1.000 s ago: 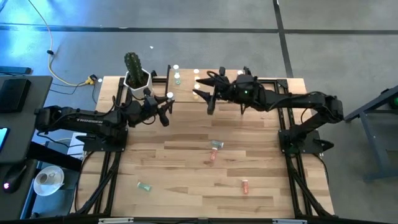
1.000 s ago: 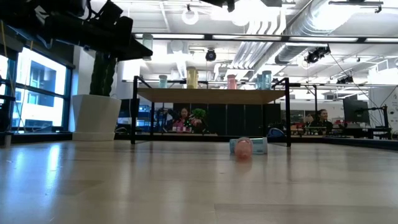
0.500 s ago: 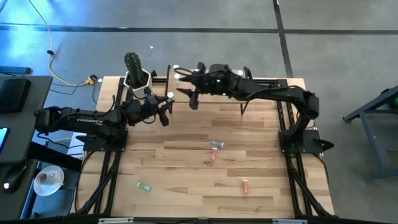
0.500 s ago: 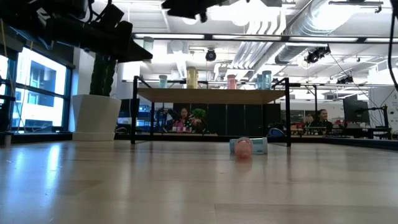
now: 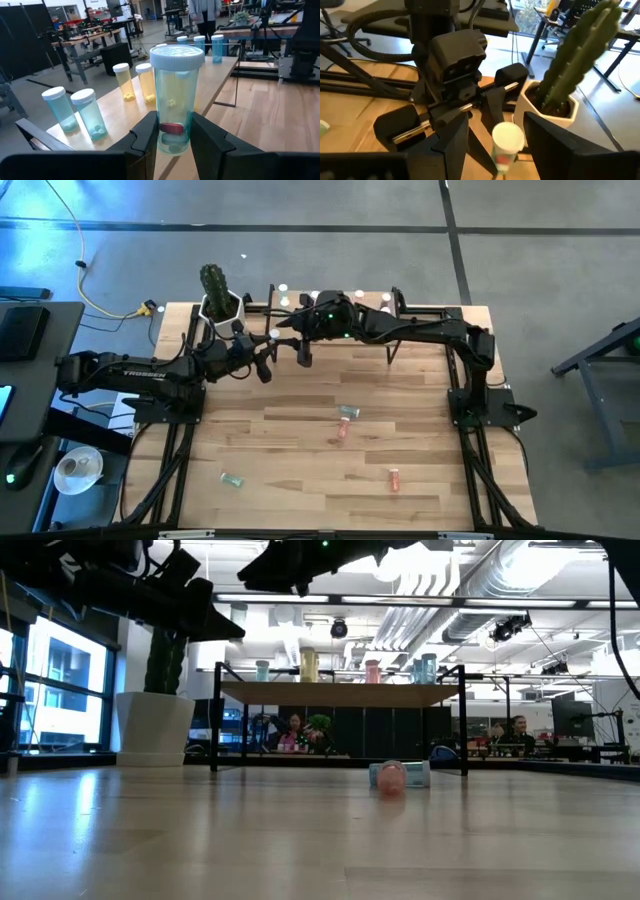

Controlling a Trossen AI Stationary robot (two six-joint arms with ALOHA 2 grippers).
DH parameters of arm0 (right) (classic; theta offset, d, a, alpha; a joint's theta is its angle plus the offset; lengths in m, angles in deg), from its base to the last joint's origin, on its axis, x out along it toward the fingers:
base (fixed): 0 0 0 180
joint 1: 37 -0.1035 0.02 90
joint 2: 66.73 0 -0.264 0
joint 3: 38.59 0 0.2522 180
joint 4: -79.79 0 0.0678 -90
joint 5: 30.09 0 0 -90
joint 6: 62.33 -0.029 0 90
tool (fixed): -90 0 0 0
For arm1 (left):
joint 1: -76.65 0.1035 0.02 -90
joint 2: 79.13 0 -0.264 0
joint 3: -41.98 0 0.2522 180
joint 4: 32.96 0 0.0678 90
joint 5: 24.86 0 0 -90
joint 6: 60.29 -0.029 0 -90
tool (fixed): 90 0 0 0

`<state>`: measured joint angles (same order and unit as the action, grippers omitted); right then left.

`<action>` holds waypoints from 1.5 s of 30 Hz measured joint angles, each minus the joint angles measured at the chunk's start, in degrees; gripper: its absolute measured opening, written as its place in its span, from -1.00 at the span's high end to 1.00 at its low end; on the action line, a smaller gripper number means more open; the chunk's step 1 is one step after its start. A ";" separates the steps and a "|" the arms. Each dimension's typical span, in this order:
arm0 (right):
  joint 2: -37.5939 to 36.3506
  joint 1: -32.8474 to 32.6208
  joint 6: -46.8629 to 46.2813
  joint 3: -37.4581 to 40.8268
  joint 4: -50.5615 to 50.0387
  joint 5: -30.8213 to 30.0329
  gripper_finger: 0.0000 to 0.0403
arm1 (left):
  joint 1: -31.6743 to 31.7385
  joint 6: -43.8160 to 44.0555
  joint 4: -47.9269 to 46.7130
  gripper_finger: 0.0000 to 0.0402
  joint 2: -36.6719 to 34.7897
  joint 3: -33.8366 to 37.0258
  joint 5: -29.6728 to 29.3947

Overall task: Pick and place medicine bottles onto shelf by color
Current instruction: Put the light blue pill bottle on the shelf aligned with the other light blue pill bottle

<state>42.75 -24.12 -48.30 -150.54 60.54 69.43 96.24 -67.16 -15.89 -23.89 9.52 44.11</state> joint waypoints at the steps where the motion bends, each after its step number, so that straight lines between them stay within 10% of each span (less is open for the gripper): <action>1: 0.26 0.00 0.00 0.00 0.34 0.24 0.09 | 0.00 0.01 0.18 0.56 0.00 0.00 0.07; 45: 1.96 -0.13 -3.48 0.07 0.73 2.33 0.41 | -0.24 -0.85 3.83 0.56 0.00 -0.02 6.07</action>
<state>44.71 -24.25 -51.78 -150.48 61.27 71.76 96.00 -68.02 -12.06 -23.89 9.50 50.18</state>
